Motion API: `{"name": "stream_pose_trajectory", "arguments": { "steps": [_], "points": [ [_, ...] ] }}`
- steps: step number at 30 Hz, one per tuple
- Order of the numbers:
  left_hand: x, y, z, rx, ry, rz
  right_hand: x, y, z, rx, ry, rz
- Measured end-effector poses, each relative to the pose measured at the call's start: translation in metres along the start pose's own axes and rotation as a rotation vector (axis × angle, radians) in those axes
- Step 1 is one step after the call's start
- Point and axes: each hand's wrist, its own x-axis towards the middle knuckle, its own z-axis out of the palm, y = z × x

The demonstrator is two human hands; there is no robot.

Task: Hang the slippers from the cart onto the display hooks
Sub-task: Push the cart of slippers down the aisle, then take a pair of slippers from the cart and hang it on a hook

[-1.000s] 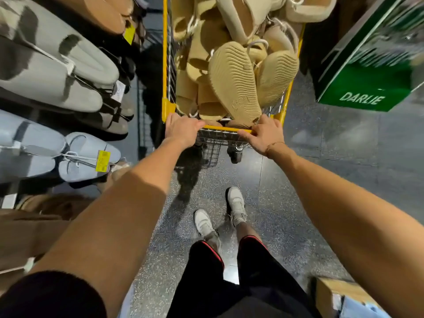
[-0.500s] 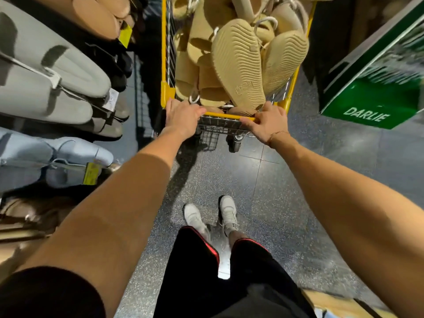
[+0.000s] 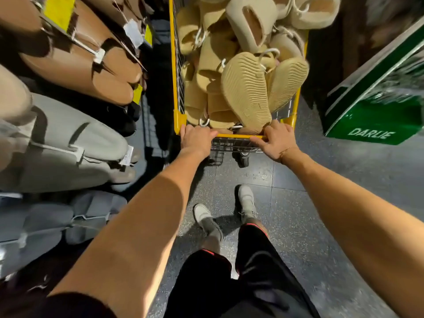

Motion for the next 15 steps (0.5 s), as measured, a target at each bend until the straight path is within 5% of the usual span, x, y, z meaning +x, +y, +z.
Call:
{"name": "stream_pose_trajectory", "arguments": {
  "steps": [8, 15],
  "points": [
    [0.008, -0.016, -0.036, -0.089, -0.139, 0.049, 0.012, -0.016, -0.027, 0.066, -0.059, 0.063],
    [0.013, 0.017, -0.136, -0.648, 0.127, 0.087, 0.023, -0.048, -0.119, 0.395, 0.412, 0.222]
  ]
}}
